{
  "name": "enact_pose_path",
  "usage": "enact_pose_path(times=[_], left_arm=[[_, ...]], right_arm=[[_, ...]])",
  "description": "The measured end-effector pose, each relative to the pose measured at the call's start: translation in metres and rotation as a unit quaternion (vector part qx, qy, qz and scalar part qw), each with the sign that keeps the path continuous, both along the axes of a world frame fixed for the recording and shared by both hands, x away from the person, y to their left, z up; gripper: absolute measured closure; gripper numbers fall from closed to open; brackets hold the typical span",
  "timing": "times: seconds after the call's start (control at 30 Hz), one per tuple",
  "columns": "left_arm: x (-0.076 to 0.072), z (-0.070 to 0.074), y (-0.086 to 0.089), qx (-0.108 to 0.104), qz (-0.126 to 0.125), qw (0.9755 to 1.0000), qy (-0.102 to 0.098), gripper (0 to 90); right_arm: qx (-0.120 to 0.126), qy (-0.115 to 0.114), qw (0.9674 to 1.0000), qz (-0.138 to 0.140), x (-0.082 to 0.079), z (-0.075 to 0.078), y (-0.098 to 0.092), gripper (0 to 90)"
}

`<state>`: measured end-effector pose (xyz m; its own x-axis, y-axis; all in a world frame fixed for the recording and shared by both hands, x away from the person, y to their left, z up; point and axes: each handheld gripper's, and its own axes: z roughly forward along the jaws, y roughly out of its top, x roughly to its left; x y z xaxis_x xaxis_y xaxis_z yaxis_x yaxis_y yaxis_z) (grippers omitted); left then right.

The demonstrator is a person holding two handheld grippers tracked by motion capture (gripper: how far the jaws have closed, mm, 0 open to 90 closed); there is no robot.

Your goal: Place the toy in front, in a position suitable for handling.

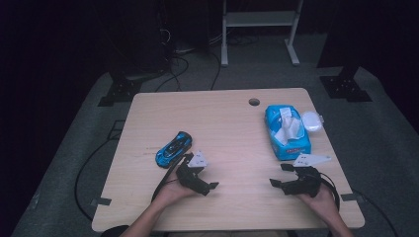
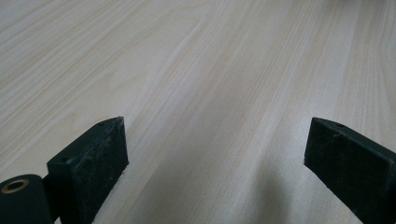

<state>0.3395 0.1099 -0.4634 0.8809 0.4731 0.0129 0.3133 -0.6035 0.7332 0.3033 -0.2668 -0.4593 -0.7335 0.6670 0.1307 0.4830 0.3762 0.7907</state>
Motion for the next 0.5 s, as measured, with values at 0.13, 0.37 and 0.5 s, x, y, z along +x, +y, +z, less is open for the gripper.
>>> enact_pose_path(times=[0.13, 0.37, 0.5], left_arm=[[0.003, 0.005, 0.001, 0.018, 0.006, 0.9997, -0.013, 5.5], [0.007, 0.022, 0.009, 0.02, 0.021, 0.9988, -0.038, 5.5], [0.012, 0.032, 0.016, 0.013, 0.033, 0.9983, -0.047, 5.5]], right_arm=[[0.001, 0.0, 1.0, 0.001, 0.002, 0.0, 0.0, 21.3], [0.009, -0.003, 0.9999, -0.007, 0.0, 0.003, -0.001, 21.2], [0.011, -0.005, 0.9999, -0.011, -0.001, 0.005, -0.001, 21.2]])
